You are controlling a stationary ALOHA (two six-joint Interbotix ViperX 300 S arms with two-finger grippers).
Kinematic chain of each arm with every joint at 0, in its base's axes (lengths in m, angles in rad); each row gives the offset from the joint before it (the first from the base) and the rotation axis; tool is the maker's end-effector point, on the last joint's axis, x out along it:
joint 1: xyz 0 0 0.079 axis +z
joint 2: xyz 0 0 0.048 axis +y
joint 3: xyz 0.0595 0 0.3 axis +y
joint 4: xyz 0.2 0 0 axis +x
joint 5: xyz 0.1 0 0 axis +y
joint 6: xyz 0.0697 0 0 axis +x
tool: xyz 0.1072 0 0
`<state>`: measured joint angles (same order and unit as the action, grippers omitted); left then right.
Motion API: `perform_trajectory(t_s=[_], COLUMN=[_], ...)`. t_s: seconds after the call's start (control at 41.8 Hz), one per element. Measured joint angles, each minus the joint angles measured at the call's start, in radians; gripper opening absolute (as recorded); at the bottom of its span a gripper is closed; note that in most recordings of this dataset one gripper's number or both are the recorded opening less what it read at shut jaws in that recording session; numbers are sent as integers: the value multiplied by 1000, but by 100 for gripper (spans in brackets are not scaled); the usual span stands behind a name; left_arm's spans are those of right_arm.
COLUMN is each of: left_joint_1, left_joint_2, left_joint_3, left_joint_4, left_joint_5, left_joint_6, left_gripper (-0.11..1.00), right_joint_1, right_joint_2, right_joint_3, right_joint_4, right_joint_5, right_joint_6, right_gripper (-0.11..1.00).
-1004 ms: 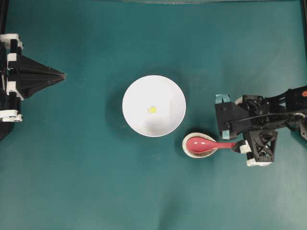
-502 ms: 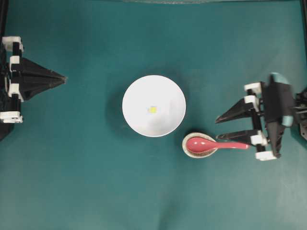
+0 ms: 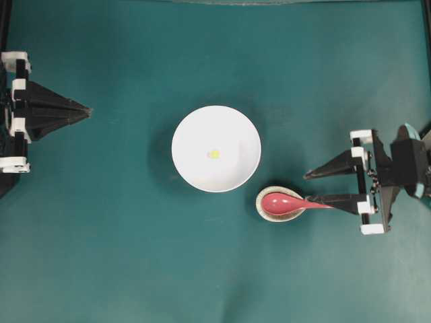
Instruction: Scoop the yellow hexagonal prism block from the bowl with a spoon using the right arm.
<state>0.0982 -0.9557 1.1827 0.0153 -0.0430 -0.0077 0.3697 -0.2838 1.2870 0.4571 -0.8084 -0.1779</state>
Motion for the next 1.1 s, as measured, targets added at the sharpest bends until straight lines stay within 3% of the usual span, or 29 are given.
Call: perform_trajectory(t_s=[0.215, 0.454, 1.1], left_joint_1=[0, 0, 0], left_joint_2=[-2, -2, -2], left_joint_3=[0, 0, 0], left_joint_4=[0, 0, 0], left_joint_5=[9, 11, 23], left_joint_6=[0, 2, -5], left_gripper=[0, 0, 0], right_joint_1=[114, 184, 241], right_joint_2=[115, 222, 396], right_joint_3=[41, 69, 83], right_joint_4=[69, 140, 160], right_joint_5=[-179, -285, -390], right_joint_6=[63, 150, 302], right_gripper=[51, 51, 51])
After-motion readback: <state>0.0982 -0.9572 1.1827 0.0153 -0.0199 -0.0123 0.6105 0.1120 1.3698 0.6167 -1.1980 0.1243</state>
